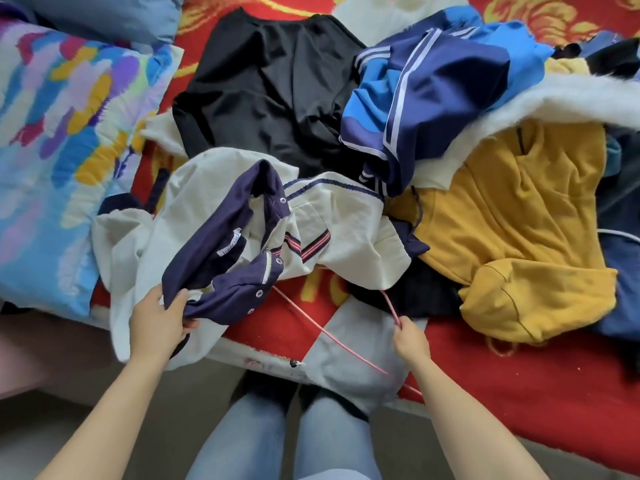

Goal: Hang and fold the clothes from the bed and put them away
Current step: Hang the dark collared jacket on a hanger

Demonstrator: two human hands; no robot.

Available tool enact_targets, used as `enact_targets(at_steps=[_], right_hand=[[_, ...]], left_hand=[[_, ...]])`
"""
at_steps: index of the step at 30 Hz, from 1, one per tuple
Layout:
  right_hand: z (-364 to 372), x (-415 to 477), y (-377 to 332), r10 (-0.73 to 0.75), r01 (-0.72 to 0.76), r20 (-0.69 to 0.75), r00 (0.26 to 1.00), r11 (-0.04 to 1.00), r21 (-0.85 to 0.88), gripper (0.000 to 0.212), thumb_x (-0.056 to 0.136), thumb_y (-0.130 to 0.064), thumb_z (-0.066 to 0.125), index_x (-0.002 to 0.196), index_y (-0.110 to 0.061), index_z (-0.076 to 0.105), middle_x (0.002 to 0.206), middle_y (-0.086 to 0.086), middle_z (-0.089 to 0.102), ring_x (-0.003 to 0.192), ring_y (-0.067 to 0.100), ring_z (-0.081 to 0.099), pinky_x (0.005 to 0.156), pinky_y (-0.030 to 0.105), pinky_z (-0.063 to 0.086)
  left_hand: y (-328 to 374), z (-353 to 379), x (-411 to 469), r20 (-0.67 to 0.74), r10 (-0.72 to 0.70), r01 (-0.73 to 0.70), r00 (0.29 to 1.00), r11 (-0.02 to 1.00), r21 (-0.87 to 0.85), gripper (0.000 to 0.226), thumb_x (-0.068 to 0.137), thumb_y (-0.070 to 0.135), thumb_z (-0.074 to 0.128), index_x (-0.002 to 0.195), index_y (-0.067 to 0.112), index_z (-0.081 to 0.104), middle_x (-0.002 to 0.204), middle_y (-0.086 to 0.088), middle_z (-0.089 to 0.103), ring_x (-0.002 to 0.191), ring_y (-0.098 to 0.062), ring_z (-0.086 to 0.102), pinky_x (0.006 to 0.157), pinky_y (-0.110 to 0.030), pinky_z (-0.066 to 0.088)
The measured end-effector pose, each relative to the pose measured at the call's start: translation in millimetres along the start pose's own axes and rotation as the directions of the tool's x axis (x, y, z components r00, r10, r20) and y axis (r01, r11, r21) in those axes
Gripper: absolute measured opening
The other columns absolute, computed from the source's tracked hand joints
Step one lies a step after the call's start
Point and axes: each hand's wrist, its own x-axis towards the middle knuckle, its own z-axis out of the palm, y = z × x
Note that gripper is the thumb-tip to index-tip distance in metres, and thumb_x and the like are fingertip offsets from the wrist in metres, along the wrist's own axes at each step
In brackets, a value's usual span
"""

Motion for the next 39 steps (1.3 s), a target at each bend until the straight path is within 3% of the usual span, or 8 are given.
enact_targets(at_steps=[6, 11, 16, 23, 28, 33, 36, 39], right_hand=[[-50, -38, 21, -0.079, 0.065, -0.119, 0.99, 0.991, -0.113, 0.036, 0.097, -0.042, 0.04, 0.081, -0.015, 0.058, 0.088, 0.008, 0.064, 0.093, 0.032, 0.06, 0.064, 0.032, 0.037], [-114, -78, 58, -0.213, 0.129, -0.258, 0.942, 0.942, -0.309, 0.041, 0.094, -0.052, 0.042, 0.071, -0.019, 0.053, 0.08, 0.003, 0.067, 0.084, 0.026, 0.063, 0.061, 0.032, 0.039], [-156, -102, 51, -0.345, 0.21, -0.399, 0.849, 0.915, -0.344, 0.042, 0.092, -0.046, 0.051, 0.057, -0.023, 0.045, 0.071, 0.007, 0.068, 0.075, 0.029, 0.063, 0.054, 0.031, 0.03], [-191, -125, -3, -0.397, 0.351, -0.521, 0.756, 0.917, -0.189, 0.039, 0.094, -0.033, 0.053, 0.061, -0.012, 0.051, 0.057, 0.005, 0.056, 0.063, 0.03, 0.057, 0.054, 0.035, 0.035], [-201, -151, -75, -0.541, 0.609, -0.638, 0.547, 0.781, -0.14, 0.039, 0.093, -0.017, 0.056, 0.057, -0.017, 0.04, 0.048, 0.002, 0.044, 0.048, 0.026, 0.042, 0.049, 0.034, 0.031], [-197, -174, -136, -0.809, 0.661, -0.569, 0.151, 0.511, -0.55, 0.034, 0.08, -0.005, 0.071, 0.055, -0.003, 0.049, 0.048, 0.008, 0.05, 0.039, 0.027, 0.046, 0.038, 0.033, 0.035], [-196, -181, -158, -0.838, 0.679, -0.546, -0.001, 0.401, -0.615, 0.044, 0.092, -0.03, 0.055, 0.057, -0.003, 0.055, 0.05, 0.005, 0.054, 0.04, 0.023, 0.049, 0.037, 0.029, 0.037], [-201, -192, -174, -0.859, 0.694, -0.499, -0.12, 0.287, -0.66, 0.066, 0.096, -0.053, 0.03, 0.054, -0.007, 0.052, 0.048, -0.001, 0.05, 0.04, 0.011, 0.042, 0.042, 0.017, 0.028]], left_hand=[[11, -8, 4, -0.024, -0.019, 0.017, 1.0, 0.998, -0.066, 0.012, 0.096, 0.017, 0.05, 0.095, 0.01, 0.059, 0.072, -0.006, 0.062, 0.055, -0.021, 0.059, 0.048, -0.025, 0.046], [23, -16, 10, -0.02, 0.021, -0.023, 1.0, 0.995, -0.093, 0.013, 0.095, 0.015, 0.051, 0.096, 0.005, 0.06, 0.082, -0.017, 0.065, 0.062, -0.03, 0.062, 0.069, -0.04, 0.051], [34, -21, 16, 0.004, 0.055, -0.055, 0.998, 0.996, -0.075, 0.013, 0.095, 0.011, 0.049, 0.091, 0.002, 0.058, 0.08, -0.018, 0.063, 0.067, -0.037, 0.063, 0.079, -0.05, 0.053], [50, -51, 23, -0.017, 0.129, -0.129, 0.992, 0.991, -0.028, 0.015, 0.095, 0.008, 0.044, 0.092, 0.005, 0.059, 0.08, -0.015, 0.062, 0.055, -0.029, 0.062, 0.066, -0.038, 0.052], [55, -79, 19, 0.022, 0.179, -0.178, 0.984, 0.983, -0.032, 0.016, 0.095, 0.009, 0.046, 0.088, 0.005, 0.06, 0.073, -0.017, 0.062, 0.052, -0.029, 0.059, 0.064, -0.038, 0.052], [66, -111, 12, 0.053, 0.257, -0.256, 0.965, 0.966, -0.031, 0.018, 0.09, -0.002, 0.043, 0.078, 0.0, 0.057, 0.067, -0.016, 0.058, 0.047, -0.027, 0.051, 0.046, -0.027, 0.044], [71, -129, 5, 0.047, 0.32, -0.322, 0.946, 0.946, 0.027, 0.019, 0.088, -0.003, 0.044, 0.073, 0.002, 0.054, 0.061, -0.011, 0.054, 0.047, -0.023, 0.05, 0.041, -0.024, 0.043], [77, -145, -2, 0.042, 0.364, -0.366, 0.931, 0.923, 0.118, 0.016, 0.087, -0.001, 0.043, 0.082, 0.001, 0.058, 0.068, -0.015, 0.06, 0.061, -0.032, 0.058, 0.057, -0.036, 0.049]])
